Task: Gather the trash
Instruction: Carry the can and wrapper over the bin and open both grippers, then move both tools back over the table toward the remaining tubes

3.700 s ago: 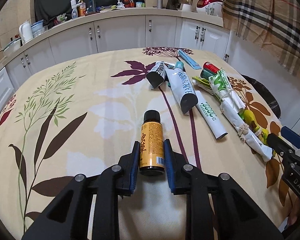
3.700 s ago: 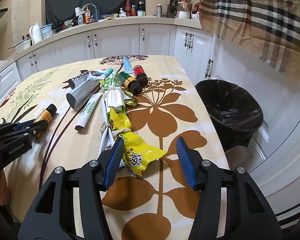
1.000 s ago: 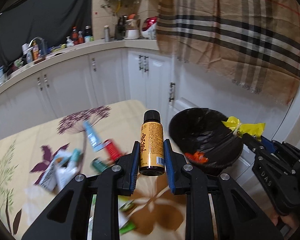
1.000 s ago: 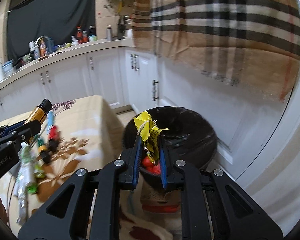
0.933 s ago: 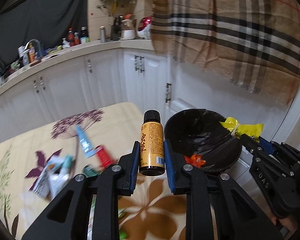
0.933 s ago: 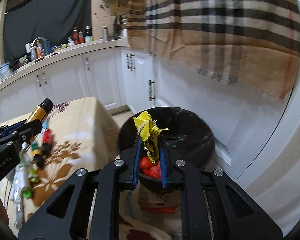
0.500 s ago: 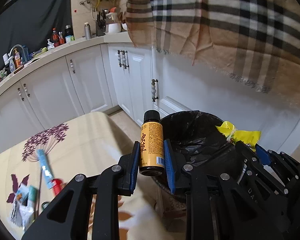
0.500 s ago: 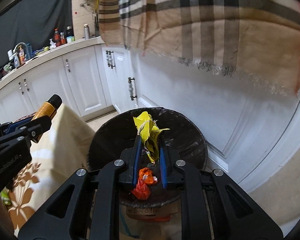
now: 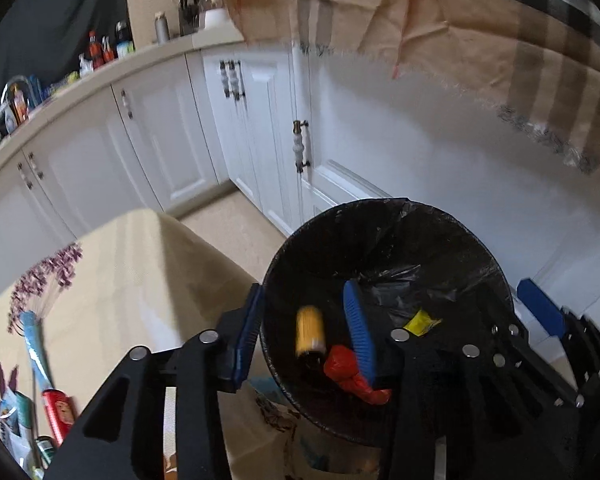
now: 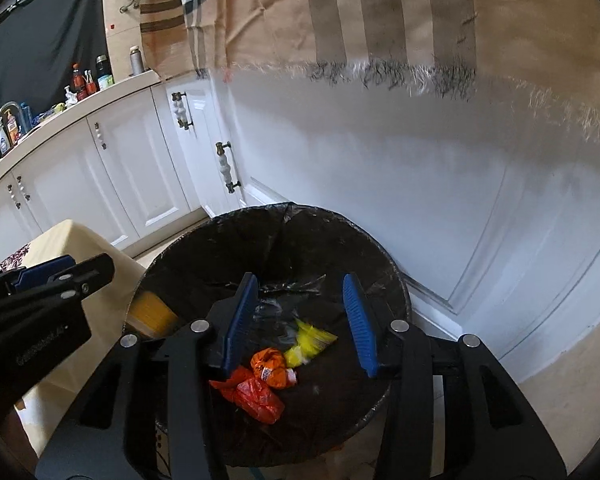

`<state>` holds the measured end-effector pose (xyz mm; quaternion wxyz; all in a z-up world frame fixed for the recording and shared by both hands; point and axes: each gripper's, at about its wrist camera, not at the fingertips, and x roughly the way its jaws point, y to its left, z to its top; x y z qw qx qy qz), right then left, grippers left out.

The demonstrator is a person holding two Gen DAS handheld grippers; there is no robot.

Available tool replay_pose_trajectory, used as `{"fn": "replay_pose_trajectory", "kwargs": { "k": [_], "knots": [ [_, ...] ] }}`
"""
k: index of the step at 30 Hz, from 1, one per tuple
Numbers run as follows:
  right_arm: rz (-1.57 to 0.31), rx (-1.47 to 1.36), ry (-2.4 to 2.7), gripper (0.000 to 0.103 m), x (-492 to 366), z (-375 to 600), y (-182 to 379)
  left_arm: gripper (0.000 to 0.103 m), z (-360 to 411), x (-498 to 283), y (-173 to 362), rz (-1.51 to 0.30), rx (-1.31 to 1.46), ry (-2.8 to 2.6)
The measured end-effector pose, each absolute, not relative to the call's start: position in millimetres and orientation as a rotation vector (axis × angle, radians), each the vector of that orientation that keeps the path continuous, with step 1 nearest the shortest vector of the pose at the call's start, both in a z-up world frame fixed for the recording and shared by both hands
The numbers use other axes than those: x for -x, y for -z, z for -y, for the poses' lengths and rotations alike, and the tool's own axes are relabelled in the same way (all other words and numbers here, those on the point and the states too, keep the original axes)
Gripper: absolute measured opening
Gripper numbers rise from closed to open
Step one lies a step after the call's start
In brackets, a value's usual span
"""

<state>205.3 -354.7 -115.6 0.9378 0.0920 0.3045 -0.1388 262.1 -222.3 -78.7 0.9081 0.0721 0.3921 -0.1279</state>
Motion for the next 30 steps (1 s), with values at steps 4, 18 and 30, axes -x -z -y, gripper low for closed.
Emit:
{"fn": "replay_pose_trajectory", "kwargs": {
  "k": [4,18,30],
  "knots": [
    [-0.628,-0.181,0.285,0.044,-202.3,352.1,116.4,0.045,219.4,-259.7,74.3,-0.786,-0.150,0.254],
    [-0.605,-0.145,0.230,0.045,-161.8,319.9,89.3,0.052,173.8,-211.1,44.8,-0.725,-0.139,0.219],
    [-0.598,-0.091,0.096,0.045,-119.3,252.6,65.6,0.053,83.5,-145.1,31.6,-0.699,-0.103,0.097]
  ]
}}
